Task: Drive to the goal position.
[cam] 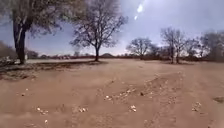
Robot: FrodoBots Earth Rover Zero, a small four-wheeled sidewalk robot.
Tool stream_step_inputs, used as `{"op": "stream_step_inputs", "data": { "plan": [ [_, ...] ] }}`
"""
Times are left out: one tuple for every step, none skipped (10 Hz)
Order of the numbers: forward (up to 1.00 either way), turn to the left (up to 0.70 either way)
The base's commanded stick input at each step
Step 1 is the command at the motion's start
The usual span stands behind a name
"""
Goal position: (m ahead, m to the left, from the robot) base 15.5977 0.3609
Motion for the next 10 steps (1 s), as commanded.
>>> {"op": "stream_step_inputs", "data": {
  "plan": [
    [1.0, -0.27],
    [1.0, -0.27],
    [1.0, -0.27],
    [1.0, -0.27],
    [1.0, -0.27],
    [1.0, -0.27],
    [1.0, -0.27],
    [1.0, -0.27],
    [1.0, -0.27],
    [1.0, -0.18]
  ]
}}
